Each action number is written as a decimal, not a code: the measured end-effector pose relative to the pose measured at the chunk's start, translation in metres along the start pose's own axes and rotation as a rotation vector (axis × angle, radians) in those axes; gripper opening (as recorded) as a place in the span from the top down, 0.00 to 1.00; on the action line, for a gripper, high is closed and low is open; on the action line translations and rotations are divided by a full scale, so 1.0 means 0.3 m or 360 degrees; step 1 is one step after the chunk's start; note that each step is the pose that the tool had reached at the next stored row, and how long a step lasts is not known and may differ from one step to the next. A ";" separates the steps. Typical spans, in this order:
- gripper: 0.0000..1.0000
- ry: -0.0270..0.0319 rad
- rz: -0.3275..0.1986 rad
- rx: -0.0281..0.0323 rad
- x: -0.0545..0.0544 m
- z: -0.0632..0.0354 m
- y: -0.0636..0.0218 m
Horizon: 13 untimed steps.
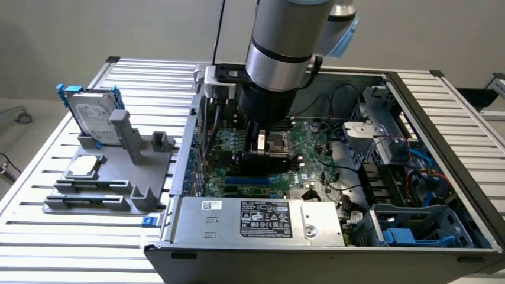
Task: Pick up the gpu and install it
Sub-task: 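Insert the gpu into the slot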
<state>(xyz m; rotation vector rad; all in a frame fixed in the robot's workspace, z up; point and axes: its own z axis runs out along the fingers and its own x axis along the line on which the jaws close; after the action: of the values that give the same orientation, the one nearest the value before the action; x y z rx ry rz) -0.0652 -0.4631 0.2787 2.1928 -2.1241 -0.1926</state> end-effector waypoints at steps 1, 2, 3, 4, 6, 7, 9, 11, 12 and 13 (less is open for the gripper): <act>0.73 0.00000 0.0000 -0.00001 0.000 0.004 0.000; 0.73 -0.00001 0.0000 -0.00002 0.000 0.008 0.000; 0.73 -0.00008 -0.0001 0.00000 0.000 0.013 -0.001; 0.73 -0.00011 0.0000 -0.00001 0.001 0.016 -0.001; 0.73 -0.00013 0.0000 -0.00018 0.001 0.024 -0.002; 0.73 -0.00013 0.0000 -0.00031 0.001 0.028 -0.002; 0.73 -0.00017 0.0000 -0.00068 0.001 0.036 -0.002; 0.73 -0.00020 0.0000 -0.00124 0.001 0.042 -0.003; 0.73 -0.00020 0.0000 -0.00162 0.002 0.045 -0.004; 0.73 -0.00022 0.0000 -0.00187 0.002 0.047 -0.004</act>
<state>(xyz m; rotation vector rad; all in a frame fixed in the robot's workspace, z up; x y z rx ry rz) -0.0661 -0.4632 0.2644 2.1867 -2.1184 -0.2061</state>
